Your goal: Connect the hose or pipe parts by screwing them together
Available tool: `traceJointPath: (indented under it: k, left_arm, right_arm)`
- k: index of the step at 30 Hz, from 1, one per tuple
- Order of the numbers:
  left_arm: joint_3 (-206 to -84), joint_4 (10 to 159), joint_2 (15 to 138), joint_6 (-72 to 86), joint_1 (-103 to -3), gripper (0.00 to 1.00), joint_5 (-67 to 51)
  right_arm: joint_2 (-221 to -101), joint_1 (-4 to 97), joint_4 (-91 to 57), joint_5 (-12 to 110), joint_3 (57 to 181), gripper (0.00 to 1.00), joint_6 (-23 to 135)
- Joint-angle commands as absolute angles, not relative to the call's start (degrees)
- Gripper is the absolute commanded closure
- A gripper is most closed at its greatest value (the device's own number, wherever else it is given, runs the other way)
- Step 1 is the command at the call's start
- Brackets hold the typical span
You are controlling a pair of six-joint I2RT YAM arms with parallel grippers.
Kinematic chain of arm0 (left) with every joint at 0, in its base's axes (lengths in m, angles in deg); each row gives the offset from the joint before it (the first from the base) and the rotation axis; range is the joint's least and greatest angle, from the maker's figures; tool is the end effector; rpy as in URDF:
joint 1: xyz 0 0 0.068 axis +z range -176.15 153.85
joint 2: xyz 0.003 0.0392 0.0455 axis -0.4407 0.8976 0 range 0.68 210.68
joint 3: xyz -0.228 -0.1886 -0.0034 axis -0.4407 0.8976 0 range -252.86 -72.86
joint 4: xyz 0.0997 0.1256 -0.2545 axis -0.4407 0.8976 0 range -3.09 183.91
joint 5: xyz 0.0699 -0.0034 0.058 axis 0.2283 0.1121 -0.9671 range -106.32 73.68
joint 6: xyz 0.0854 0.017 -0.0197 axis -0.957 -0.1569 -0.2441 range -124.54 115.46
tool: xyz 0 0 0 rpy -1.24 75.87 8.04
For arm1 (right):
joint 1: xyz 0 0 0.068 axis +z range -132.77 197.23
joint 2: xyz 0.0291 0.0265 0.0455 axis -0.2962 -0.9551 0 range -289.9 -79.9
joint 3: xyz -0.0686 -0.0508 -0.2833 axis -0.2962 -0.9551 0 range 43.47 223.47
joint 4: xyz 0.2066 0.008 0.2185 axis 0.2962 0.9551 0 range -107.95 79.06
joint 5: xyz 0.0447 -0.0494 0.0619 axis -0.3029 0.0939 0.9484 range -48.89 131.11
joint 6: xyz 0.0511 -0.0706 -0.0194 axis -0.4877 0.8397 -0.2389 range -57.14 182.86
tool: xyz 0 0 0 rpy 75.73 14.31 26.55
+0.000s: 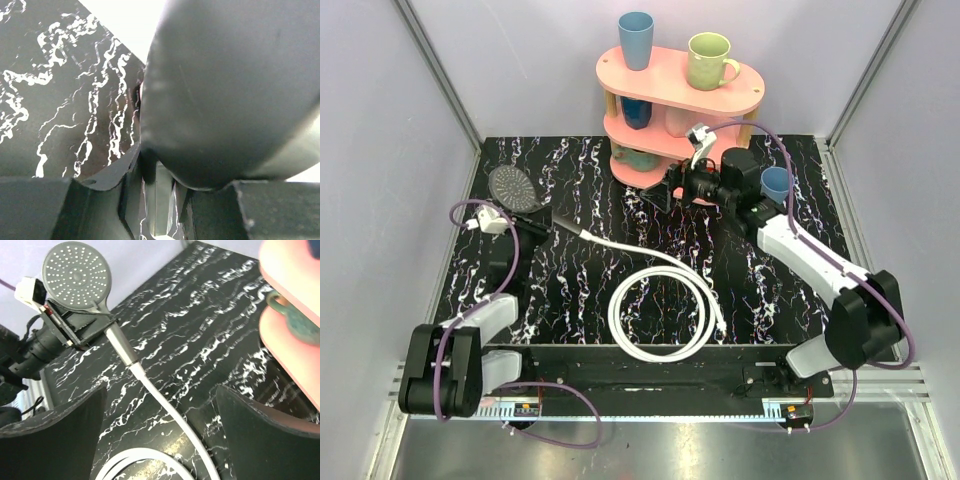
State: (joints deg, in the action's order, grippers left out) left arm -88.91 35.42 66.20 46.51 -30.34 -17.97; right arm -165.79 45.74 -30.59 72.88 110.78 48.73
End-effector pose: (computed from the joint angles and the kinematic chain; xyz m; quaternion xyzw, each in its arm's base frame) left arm 0.2854 -0.0186 0.2021 -0.2857 0.6331 -0.3246 0.6421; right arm 0.3587 0.2425 0.3515 -0.2712 0.6858 0.4235 0.5261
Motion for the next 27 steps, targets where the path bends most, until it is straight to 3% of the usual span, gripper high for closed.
traceJointPath:
  k: [1,6,13,18,22,27]
  left_arm:
    - [-95.7,37.6,68.8,48.2,-28.3,1.00,-14.9]
    - [-100.1,45.0,75.0,49.1,-26.6,0.93,-12.0]
    - [-98.8,38.7,83.5,55.4,-21.0,0.85,-6.0]
    - [-98.7,39.4,87.1,56.0,-20.6,0.84,-5.2]
    - [-99.7,43.1,88.3,55.6,-20.5,0.68,-5.8]
    - [-102.6,53.7,89.0,55.1,-20.5,0.59,-6.6]
  right_arm:
    - [-161.4,46.9,-18.2,58.6,108.8,0.00,49.3]
    - [-158.3,46.9,-13.4,57.2,108.8,0.00,48.0]
    - [-156.8,46.9,1.5,46.5,115.7,0.00,52.0]
    - [-153.3,46.9,2.5,44.5,114.8,0.00,50.3]
    - [-151.2,46.9,3.1,44.4,114.8,0.00,50.7]
    - [-150.8,46.9,6.7,42.5,116.7,0.00,52.1]
